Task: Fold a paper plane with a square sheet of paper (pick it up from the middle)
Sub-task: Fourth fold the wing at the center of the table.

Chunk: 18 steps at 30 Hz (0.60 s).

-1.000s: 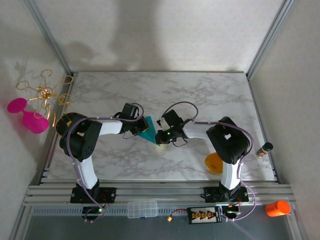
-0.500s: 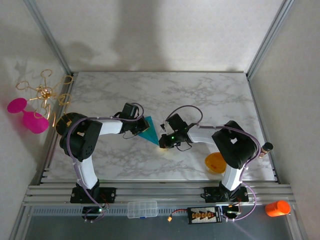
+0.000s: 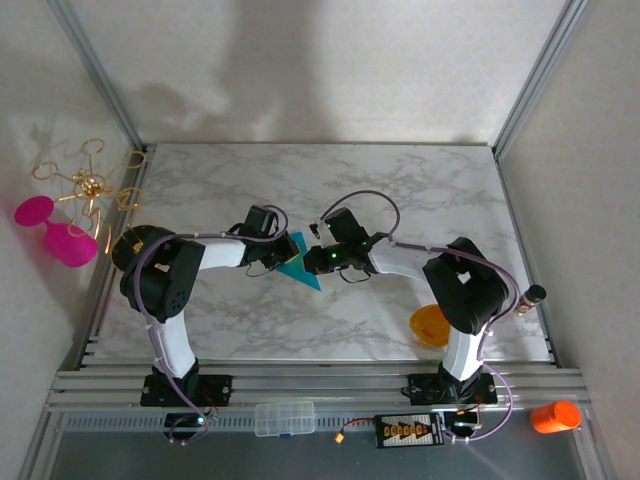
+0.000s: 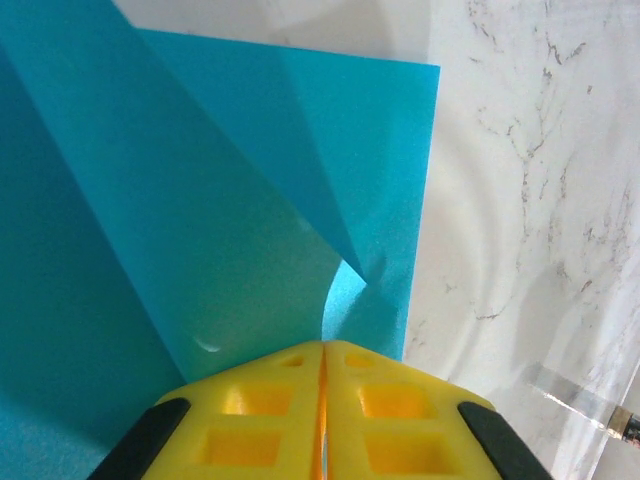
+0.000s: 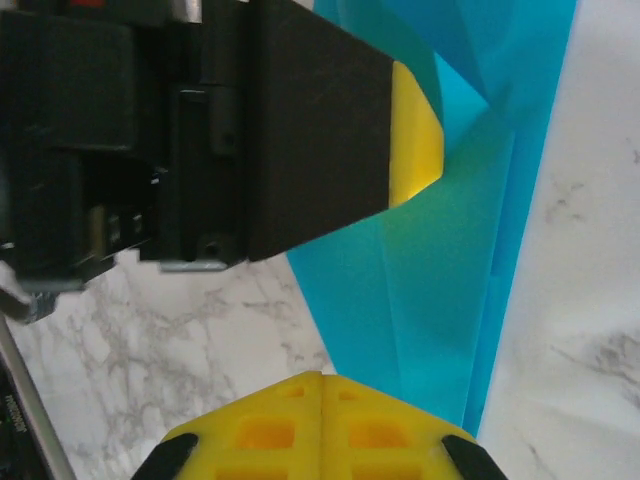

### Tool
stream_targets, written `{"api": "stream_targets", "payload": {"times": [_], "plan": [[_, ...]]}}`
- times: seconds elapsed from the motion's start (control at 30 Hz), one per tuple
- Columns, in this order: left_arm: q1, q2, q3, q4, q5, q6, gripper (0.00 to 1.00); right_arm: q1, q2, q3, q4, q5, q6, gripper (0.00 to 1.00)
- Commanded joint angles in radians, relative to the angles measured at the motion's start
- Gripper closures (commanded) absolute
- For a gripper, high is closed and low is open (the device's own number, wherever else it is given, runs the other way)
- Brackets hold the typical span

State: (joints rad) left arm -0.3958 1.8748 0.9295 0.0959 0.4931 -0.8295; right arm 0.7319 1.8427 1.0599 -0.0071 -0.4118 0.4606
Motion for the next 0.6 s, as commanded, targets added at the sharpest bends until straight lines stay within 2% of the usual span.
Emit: {"api": "stream_targets", "payload": {"times": [0.0,0.17,0.4,0.57], "plan": [[-0.007,0.048,-0.015,-0.101,-0.064,0.009,0.9,0.01,0.058,0.021,-0.019,0.016,0.001,0.94],[-0.01,0.027,-0.008,-0.067,-0.019,0.036,0.87,0.01,0.096,0.015,-0.071,0.038,-0.012,0.94],[-0.014,-0.072,-0.016,-0.018,0.014,0.147,0.81,0.01,0.119,0.006,-0.162,0.117,-0.043,0.94],[-0.03,-0.068,-0.05,0.008,0.014,0.186,0.85,0.01,0.138,0.013,-0.181,0.116,-0.046,0.95]]}}
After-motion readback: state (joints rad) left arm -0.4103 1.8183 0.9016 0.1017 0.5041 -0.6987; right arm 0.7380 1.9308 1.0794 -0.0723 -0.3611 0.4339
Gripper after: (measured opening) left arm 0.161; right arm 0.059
